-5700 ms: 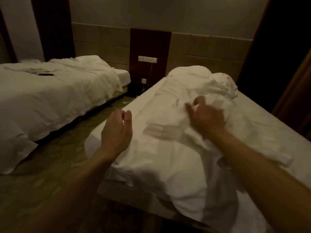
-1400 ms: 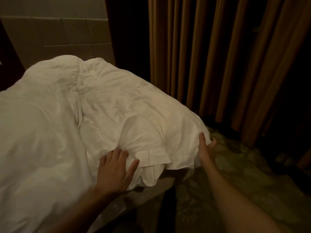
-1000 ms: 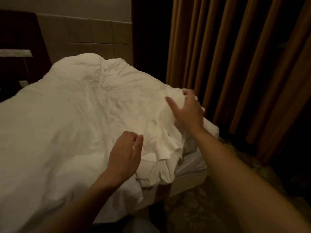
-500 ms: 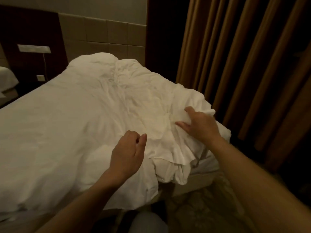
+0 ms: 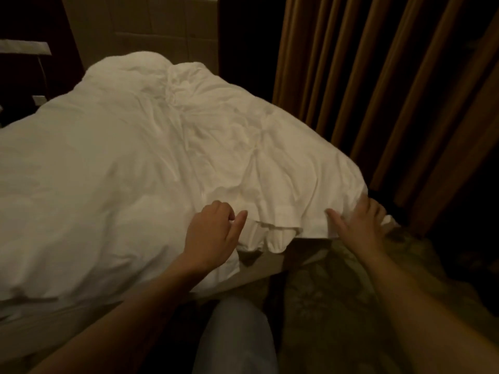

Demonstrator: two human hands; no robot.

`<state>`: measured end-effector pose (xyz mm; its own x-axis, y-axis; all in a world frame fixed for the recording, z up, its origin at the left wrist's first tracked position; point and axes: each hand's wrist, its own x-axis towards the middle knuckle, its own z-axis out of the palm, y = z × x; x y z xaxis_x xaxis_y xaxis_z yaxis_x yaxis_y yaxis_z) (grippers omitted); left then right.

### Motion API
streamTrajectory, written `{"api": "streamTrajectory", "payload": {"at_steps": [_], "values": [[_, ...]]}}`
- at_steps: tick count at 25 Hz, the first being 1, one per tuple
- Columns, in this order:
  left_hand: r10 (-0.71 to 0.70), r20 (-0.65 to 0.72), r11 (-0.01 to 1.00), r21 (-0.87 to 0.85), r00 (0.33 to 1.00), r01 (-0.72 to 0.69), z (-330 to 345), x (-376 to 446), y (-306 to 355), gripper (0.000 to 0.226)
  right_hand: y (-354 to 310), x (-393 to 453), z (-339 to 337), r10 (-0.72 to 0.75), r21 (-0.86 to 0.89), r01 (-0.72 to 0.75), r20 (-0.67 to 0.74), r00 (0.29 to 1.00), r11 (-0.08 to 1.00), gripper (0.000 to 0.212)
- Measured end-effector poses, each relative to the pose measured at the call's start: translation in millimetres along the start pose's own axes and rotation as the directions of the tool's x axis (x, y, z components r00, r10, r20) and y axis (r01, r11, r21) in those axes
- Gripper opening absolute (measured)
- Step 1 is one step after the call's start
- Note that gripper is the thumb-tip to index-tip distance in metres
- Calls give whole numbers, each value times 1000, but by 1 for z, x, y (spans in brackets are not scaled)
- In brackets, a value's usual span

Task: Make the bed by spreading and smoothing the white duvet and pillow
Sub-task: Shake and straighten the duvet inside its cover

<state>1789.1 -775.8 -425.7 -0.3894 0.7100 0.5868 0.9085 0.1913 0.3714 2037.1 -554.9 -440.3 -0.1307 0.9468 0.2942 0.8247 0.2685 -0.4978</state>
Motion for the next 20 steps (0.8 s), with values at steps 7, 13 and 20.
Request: {"api": "streamTrajectory", "payload": {"at_steps": [7,13,20], "values": [[81,86,994,67,993,-87,11,-34,-6,40,-57,-69,47,-165,141,157,51,985,977,82],[274,113,916,273,955,-295,10,-49,-32,49,-115,-103,63,160,803,-243,185,970,544,71],[258,116,863,419,959,-283,-14,-37,-72,52,-123,-101,72,432,791,-611,539,723,34,76]]}}
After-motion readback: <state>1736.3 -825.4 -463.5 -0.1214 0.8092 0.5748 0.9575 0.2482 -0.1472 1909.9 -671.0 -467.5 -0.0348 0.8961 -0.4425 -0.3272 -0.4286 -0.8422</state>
